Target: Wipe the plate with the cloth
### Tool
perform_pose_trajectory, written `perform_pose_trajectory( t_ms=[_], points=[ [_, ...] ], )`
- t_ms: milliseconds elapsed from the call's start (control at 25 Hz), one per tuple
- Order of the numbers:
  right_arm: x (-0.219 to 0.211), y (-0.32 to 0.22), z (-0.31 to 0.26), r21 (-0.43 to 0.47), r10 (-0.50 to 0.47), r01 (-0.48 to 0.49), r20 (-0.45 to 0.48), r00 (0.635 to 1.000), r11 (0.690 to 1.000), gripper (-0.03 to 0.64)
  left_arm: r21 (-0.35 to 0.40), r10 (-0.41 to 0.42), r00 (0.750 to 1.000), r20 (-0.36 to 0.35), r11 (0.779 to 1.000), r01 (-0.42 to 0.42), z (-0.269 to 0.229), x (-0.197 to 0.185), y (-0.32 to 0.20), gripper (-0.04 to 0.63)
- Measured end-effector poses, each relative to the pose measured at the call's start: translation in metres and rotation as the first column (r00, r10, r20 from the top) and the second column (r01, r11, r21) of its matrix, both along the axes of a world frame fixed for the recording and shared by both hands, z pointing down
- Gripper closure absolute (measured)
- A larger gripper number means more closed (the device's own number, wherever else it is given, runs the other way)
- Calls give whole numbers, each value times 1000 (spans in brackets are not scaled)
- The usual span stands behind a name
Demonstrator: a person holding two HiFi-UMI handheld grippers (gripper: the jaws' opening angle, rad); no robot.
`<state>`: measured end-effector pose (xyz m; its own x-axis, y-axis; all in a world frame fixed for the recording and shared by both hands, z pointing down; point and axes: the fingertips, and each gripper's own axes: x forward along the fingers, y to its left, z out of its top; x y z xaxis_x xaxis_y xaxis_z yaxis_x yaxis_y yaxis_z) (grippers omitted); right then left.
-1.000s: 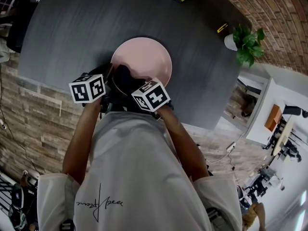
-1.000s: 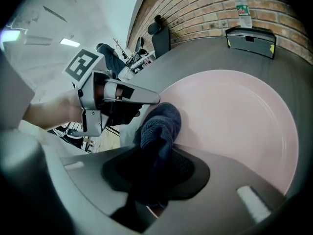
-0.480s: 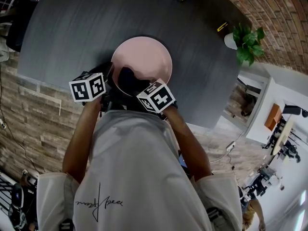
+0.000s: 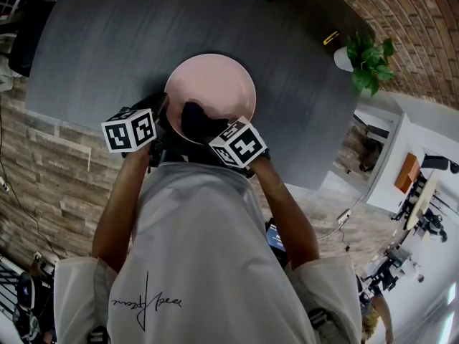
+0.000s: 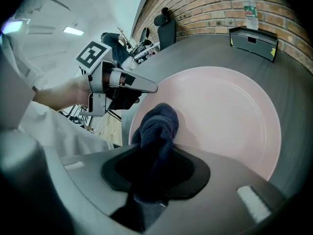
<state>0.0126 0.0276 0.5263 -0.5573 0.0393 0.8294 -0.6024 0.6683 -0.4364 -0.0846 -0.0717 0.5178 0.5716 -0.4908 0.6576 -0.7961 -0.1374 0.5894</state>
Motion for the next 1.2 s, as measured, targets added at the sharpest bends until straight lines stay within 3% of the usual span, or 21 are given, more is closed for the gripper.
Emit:
perform_pose_trajectory(
  t_ms=[640,1200],
  points=[
    [22,1,-2,79,-134,143,-115,984,987,486,2,-4,1000,-22,1000,4,-3,-1,2,552],
    [42,-9,-3,97,-174,192,-170,970,977,485,-20,-7,1000,-25,1000,7,1,-1,8,552]
  ],
)
